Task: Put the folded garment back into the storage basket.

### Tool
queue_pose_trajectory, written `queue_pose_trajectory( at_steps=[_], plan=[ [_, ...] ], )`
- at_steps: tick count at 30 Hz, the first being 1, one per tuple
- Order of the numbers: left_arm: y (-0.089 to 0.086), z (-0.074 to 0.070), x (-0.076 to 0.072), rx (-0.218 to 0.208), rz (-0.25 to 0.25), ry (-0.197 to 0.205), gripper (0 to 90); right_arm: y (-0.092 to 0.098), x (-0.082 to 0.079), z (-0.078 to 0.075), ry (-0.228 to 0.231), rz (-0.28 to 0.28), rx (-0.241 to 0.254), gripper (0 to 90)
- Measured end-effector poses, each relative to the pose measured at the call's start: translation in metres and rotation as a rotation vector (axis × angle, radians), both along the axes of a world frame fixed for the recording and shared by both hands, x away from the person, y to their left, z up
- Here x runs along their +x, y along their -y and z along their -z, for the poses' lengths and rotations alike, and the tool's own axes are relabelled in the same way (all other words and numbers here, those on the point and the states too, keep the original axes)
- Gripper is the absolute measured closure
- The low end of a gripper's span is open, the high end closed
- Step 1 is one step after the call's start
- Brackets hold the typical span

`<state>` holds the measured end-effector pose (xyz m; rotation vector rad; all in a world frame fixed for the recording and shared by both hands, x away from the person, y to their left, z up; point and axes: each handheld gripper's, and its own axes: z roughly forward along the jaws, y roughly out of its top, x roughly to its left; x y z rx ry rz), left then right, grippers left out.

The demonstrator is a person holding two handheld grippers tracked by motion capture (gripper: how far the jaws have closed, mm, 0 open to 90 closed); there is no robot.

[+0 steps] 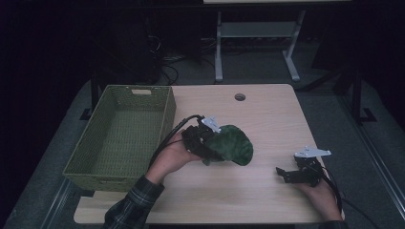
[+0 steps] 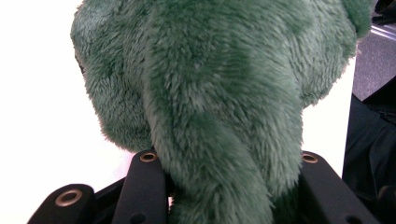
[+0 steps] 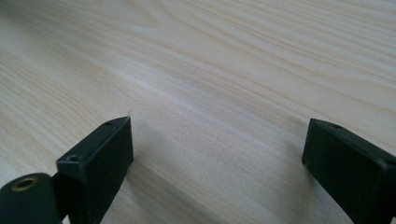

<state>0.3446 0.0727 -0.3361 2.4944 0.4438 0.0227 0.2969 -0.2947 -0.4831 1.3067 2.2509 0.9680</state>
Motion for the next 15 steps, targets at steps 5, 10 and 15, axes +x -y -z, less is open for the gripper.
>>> queue_pose_trajectory(
  at_steps=[5,10,15],
  plan=[
    [-0.014,-0.012,0.002,-0.006,-0.027,0.016,62.2,0.0,0.0,0.0,0.0,0.0,0.0,8.4],
    [-0.023,-0.019,0.003,-0.008,-0.045,0.029,62.1,0.0,0.0,0.0,0.001,0.0,0.0,8.3],
    [-0.036,-0.026,0.005,-0.01,-0.071,0.041,61.7,0.0,0.0,0.0,0.001,0.0,0.0,8.3]
  ],
)
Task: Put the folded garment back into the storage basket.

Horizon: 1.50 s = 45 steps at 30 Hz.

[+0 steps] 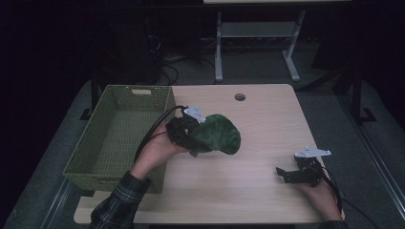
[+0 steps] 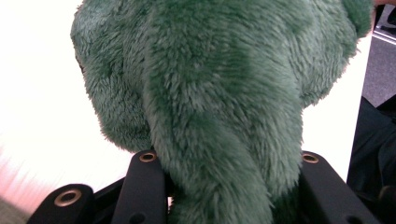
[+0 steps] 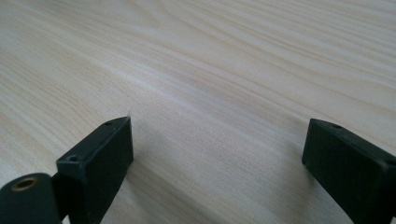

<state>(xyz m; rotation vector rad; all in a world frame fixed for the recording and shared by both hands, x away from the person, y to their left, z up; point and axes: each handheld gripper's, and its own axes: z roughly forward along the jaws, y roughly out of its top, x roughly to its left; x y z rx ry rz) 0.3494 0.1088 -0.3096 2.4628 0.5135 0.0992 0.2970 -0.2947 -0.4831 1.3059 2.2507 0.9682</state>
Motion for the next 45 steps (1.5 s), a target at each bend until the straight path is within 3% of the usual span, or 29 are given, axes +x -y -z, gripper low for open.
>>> queue_pose_trajectory(
  at_steps=[21,30,45],
  plan=[
    [-0.067,-0.017,0.004,-0.02,-0.144,0.041,61.7,0.0,0.0,0.0,0.0,0.0,0.001,8.4],
    [-0.092,-0.017,0.004,-0.023,-0.205,0.058,61.4,0.0,0.0,0.0,-0.001,0.005,0.002,8.5],
    [-0.143,-0.012,0.001,-0.012,-0.36,0.089,61.2,0.0,0.0,0.0,-0.001,0.006,0.001,8.5]
  ],
)
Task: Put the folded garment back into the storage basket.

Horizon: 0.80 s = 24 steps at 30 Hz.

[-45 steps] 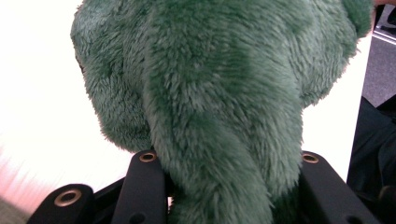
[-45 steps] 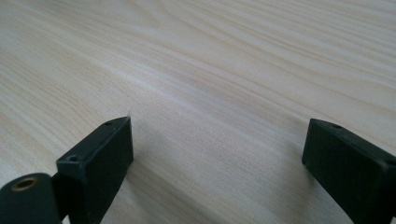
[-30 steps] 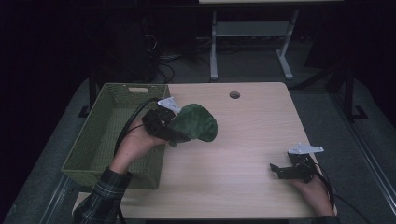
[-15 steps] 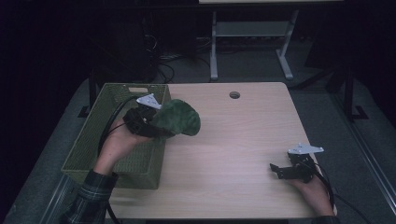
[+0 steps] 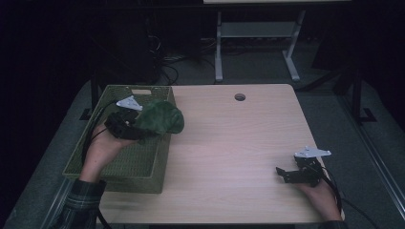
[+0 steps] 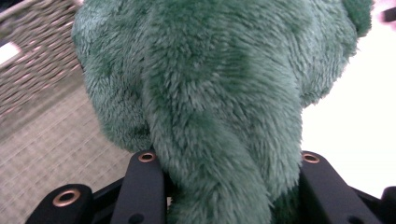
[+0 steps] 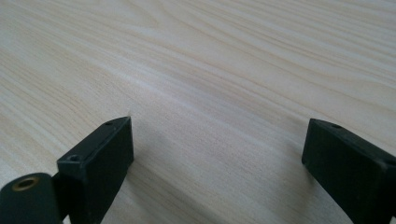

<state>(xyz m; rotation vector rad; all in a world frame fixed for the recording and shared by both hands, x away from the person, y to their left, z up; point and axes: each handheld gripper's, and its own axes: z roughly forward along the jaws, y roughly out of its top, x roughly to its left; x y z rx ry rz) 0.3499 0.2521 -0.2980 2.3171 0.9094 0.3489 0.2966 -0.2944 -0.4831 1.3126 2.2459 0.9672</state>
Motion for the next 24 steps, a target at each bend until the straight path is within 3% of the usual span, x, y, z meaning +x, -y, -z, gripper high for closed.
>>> queue_pose_trajectory(
  at_steps=[10,24],
  plan=[
    [-0.029,0.014,-0.004,0.02,-0.104,0.003,60.9,0.0,0.0,0.0,-0.001,0.0,0.0,8.6],
    [-0.062,0.045,-0.001,0.027,-0.244,-0.016,60.9,0.0,0.0,0.0,0.0,0.002,0.001,8.6]
  ],
)
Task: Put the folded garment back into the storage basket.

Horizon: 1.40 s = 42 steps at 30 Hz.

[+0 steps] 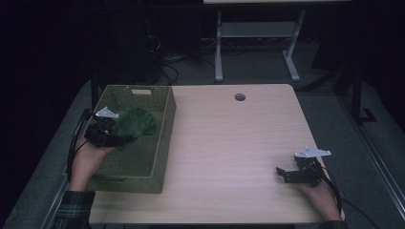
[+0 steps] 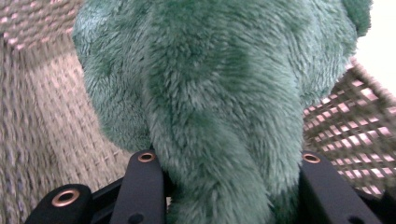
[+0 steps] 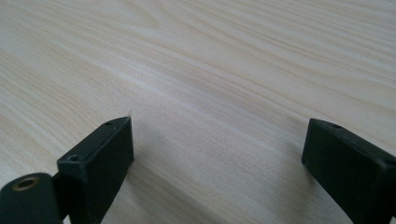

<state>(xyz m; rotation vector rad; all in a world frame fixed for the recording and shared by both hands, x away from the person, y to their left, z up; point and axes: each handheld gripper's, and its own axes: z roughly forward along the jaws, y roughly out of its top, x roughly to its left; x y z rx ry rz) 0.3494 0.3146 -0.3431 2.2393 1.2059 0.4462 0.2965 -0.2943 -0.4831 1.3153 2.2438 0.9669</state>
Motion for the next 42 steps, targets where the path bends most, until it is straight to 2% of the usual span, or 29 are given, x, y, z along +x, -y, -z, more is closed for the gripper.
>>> queue_pose_trajectory(
  at_steps=[5,11,19,30,33,36,42],
  plan=[
    [-0.007,0.014,0.005,0.007,-0.033,-0.026,60.8,0.0,0.0,0.0,0.0,0.0,0.0,8.6],
    [-0.011,0.031,0.012,0.014,-0.046,-0.064,60.6,0.0,0.0,0.0,0.0,0.001,0.001,8.6],
    [-0.01,0.047,0.021,0.038,-0.037,-0.118,59.5,0.0,0.0,0.0,0.0,0.001,0.001,8.6],
    [-0.009,0.058,0.024,0.052,-0.03,-0.164,53.3,0.0,0.0,0.0,0.0,0.0,0.001,8.6],
    [-0.008,0.063,0.025,0.046,-0.025,-0.195,45.3,0.0,0.0,0.0,0.0,0.001,0.001,8.6],
    [-0.008,0.065,0.026,0.057,-0.02,-0.199,36.1,0.0,0.0,0.0,0.0,0.001,0.001,8.6],
    [-0.007,0.064,0.024,0.081,-0.013,-0.162,19.1,0.0,0.0,0.0,0.0,0.001,0.001,8.6]
  ],
)
